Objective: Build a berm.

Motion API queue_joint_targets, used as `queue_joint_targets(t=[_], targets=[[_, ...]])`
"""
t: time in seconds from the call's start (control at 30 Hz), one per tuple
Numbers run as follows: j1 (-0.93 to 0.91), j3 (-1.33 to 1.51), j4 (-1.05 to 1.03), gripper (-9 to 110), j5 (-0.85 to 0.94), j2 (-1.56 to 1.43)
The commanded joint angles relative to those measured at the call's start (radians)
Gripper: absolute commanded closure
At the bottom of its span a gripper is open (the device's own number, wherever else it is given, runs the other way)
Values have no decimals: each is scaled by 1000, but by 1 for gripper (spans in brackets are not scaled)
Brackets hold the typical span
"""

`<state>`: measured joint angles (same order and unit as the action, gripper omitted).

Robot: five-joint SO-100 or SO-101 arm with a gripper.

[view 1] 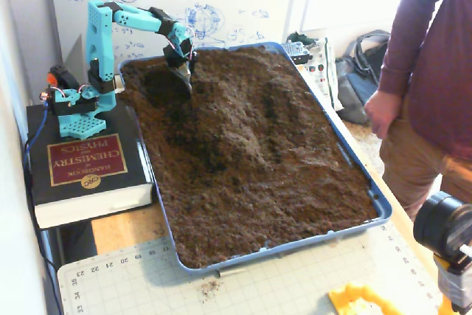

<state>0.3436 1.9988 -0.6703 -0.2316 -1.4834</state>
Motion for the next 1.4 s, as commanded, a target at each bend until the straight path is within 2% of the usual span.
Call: queue_joint_targets(t=[0.0, 0.2, 0.37, 0.6, 0.77, 0.93, 1.2, 1.37], targets=[[-6, -34, 14, 101, -3, -183], [14, 158, 14, 101, -3, -411], [114, 391, 14, 101, -3, -437], [193, 500, 12, 101, -9, -440], [291, 474, -8, 101, -166, -446], [374, 351, -215, 101, -278, -448], [380, 34, -736, 101, -259, -482], [368, 66, -746, 101, -146, -502]])
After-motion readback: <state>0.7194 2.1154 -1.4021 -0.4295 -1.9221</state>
